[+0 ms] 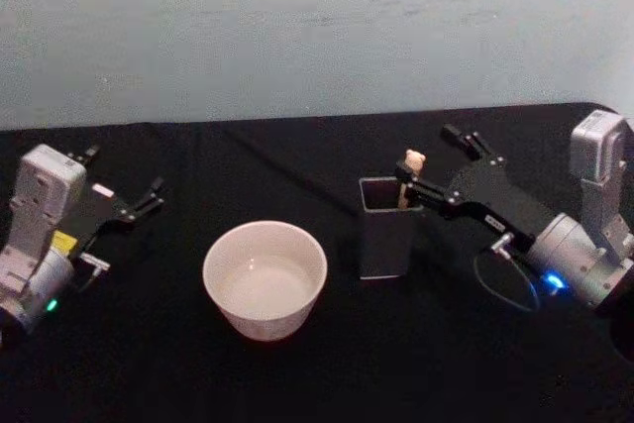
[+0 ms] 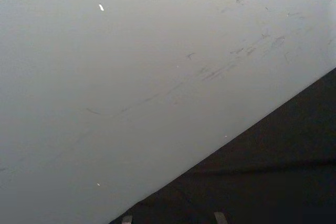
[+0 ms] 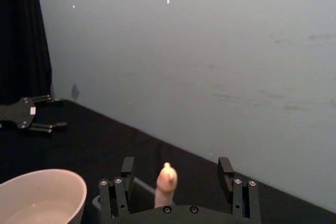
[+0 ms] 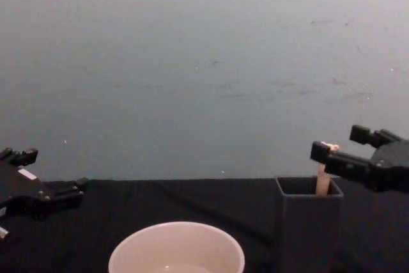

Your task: Pick up the stirring spoon with one hand, stir inside the cup, then place it back in its original position.

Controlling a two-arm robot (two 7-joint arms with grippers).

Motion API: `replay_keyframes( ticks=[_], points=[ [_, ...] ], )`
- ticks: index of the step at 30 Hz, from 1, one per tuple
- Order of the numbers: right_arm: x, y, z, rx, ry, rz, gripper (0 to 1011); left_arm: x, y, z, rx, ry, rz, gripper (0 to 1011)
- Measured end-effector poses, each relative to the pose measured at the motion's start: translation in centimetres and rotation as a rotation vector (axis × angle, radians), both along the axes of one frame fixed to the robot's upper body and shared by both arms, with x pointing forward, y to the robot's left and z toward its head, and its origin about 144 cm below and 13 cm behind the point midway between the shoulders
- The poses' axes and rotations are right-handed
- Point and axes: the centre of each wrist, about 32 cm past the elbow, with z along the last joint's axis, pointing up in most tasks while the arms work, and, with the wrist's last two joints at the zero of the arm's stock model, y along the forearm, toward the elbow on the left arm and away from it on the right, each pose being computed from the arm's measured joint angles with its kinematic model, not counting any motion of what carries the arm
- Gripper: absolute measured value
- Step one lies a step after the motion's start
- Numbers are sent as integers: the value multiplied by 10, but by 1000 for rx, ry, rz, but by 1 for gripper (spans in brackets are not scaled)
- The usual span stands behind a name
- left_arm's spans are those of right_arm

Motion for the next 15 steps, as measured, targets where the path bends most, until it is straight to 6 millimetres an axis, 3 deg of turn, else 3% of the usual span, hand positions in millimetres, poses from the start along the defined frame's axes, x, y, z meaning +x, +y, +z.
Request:
replay_keyframes(
  ticks=[15],
  points=[
    [6, 7, -7, -1, 38, 19, 1000, 0, 0, 0, 0, 0, 0, 1001]
  ],
)
